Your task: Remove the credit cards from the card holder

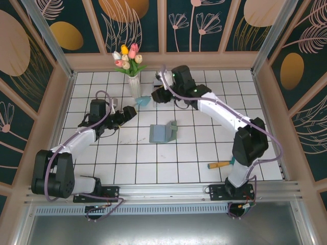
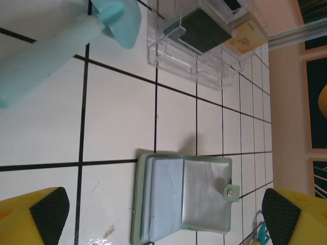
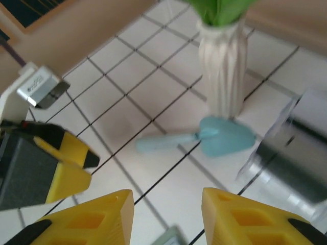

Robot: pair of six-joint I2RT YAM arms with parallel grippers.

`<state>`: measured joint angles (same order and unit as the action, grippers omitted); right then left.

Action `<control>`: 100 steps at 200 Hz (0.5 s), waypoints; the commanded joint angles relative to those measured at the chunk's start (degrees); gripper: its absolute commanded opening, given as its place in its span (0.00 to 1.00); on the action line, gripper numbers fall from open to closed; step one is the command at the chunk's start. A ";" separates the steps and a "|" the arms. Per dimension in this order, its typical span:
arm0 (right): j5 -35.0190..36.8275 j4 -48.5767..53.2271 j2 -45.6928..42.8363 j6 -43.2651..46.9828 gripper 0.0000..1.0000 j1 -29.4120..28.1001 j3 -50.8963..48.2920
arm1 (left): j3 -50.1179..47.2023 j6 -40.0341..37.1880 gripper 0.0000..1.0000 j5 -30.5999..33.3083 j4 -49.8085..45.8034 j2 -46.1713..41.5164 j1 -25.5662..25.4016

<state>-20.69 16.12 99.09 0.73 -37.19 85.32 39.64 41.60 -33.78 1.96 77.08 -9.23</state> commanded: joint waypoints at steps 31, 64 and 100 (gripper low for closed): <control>11.92 -2.85 -8.06 -33.17 0.43 -5.39 -14.63 | -2.08 1.14 0.98 1.62 2.63 -1.19 -2.27; 11.80 -4.28 -8.54 -37.22 0.46 -7.41 -21.35 | -1.78 0.90 0.99 1.14 2.99 0.17 -3.06; 13.66 -2.10 -6.58 -42.03 0.50 -7.70 -23.43 | -0.13 0.69 0.98 0.89 3.11 2.27 -4.28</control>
<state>-9.96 13.87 92.03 -34.98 -44.40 62.65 37.93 42.24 -32.84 3.64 78.02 -12.40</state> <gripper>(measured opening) 0.486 0.985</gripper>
